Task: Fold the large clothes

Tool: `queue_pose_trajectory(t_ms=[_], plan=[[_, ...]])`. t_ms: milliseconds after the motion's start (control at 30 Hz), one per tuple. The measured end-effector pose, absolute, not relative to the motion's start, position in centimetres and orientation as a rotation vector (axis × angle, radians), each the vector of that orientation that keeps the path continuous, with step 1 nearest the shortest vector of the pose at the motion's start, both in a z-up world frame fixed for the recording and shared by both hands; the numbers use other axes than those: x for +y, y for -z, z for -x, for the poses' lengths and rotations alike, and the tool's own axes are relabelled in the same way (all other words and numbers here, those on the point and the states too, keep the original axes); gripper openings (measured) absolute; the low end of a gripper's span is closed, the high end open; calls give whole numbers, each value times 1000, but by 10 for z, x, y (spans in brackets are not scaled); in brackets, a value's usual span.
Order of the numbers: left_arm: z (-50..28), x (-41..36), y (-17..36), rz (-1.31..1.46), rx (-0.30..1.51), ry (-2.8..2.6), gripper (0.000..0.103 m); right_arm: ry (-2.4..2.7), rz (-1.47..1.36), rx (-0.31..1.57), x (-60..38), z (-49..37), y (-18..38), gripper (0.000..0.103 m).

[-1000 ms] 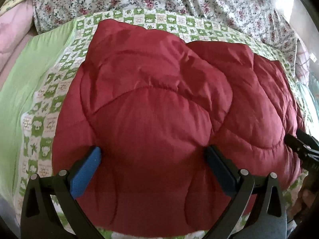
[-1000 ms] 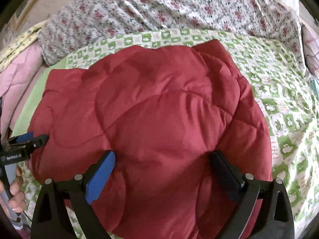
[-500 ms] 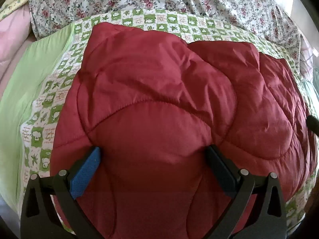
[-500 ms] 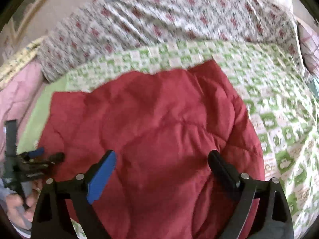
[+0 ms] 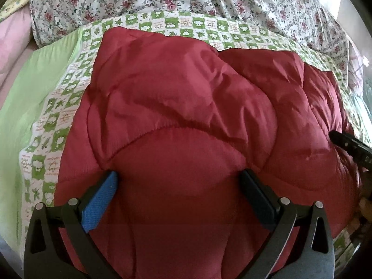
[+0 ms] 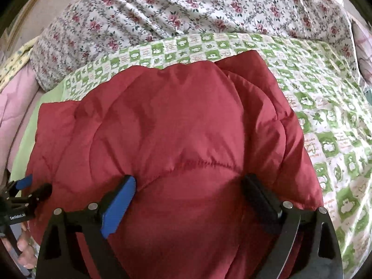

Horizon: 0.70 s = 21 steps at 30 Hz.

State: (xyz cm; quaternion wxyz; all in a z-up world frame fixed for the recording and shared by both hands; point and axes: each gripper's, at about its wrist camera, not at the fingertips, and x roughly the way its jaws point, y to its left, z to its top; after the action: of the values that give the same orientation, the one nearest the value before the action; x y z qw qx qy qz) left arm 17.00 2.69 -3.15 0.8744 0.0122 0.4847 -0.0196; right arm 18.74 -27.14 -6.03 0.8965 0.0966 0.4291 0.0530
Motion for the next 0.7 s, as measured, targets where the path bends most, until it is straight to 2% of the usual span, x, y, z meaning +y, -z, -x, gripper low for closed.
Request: queue_pose_trajectory(t_ms=[300,533,700], plan=[[-187,27,36,-15,1028,33,103,-101,-211,883,-273,-189,63,95],[-142,39,14,69,1008,72,103,-107,-215,878,-274,-189,62,95],[-139,39,33,45,1035,67,103,-120,-228,843,-275,-173,48,94]])
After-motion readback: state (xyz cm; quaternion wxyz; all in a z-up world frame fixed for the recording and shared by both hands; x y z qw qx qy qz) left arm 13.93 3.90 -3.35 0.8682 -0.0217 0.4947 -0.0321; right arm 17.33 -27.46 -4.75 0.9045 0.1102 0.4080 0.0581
